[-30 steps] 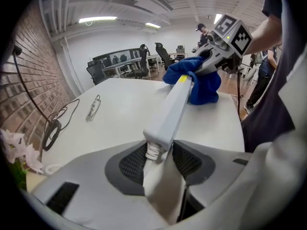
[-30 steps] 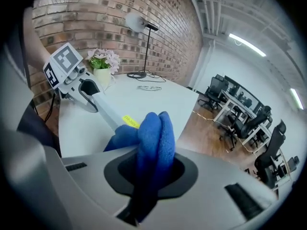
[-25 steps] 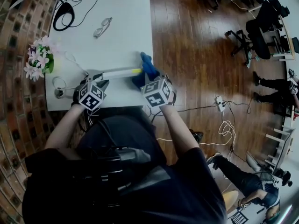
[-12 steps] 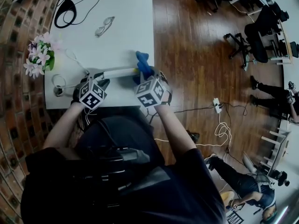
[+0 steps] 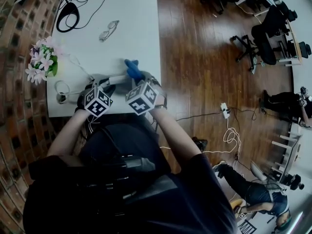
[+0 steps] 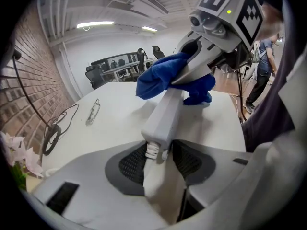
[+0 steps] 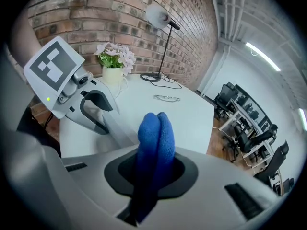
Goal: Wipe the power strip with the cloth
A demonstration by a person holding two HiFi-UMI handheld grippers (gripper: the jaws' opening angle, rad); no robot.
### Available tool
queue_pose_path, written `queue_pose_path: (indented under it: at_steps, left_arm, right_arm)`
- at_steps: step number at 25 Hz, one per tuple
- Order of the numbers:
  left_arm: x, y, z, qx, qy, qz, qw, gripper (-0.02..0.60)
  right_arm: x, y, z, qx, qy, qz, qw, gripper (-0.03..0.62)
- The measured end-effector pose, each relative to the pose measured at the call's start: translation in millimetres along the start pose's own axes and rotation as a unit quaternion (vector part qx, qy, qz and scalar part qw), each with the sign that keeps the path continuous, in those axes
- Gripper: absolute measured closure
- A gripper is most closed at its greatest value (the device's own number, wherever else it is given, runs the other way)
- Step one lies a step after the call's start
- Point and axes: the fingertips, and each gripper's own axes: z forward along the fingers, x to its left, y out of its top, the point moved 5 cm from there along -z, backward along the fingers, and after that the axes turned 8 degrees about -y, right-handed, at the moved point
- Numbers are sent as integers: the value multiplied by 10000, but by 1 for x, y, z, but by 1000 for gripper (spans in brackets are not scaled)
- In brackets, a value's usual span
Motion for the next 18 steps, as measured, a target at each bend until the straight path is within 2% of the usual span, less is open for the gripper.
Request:
queue_pose_path:
  at_steps: [6, 10, 18]
  left_arm:
    - [0, 0, 0, 2, -25, 35, 10000, 405]
    - [0, 2, 2, 160, -151, -39, 9998, 405]
    - [0, 2, 1, 133, -231, 17, 9996, 408]
  right_arm:
    - [7, 7, 1, 34, 115, -138, 9998, 565]
    - [21, 18, 2, -72, 196, -229, 9995, 565]
    - [47, 40, 5, -225, 370, -274, 9987, 564]
